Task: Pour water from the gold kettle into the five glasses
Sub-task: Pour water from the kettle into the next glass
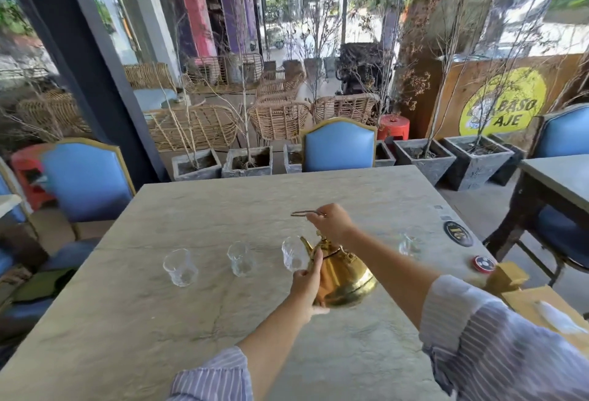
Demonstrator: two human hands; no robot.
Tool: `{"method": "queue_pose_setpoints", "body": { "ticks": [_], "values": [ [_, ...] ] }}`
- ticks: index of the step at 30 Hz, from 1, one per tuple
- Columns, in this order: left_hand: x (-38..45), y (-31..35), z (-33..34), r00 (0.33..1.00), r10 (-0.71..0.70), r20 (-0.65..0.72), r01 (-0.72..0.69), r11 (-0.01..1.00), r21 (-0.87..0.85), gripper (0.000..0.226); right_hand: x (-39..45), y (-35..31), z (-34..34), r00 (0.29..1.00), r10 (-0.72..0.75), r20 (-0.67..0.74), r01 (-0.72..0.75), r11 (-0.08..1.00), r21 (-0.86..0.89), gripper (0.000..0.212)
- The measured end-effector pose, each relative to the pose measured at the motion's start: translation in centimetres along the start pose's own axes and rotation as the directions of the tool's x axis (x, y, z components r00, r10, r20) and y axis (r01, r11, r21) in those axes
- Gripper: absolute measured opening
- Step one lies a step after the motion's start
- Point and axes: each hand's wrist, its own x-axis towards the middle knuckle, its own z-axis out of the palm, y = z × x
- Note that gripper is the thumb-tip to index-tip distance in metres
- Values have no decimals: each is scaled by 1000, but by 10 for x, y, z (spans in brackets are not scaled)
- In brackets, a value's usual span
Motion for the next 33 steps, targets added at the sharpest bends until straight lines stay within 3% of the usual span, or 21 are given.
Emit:
{"method": "queue_pose_setpoints", "body": {
  "ticks": [10,17,27,33],
  "values": [
    [3,10,-15,983,-123,139,134,988,-77,81,24,-22,22,991,127,44,-115,971,-209,32],
    [12,9,-17,981,-127,146,138,988,-70,114,30,-31,26,986,162,29,-147,948,-282,34],
    [-5,20,-18,970,-159,184,174,982,-70,103,32,-46,25,980,189,62,-158,927,-341,31],
    [-12,26,-18,965,-166,204,182,982,-60,101,29,-54,23,979,196,63,-163,926,-341,40]
  ]
}}
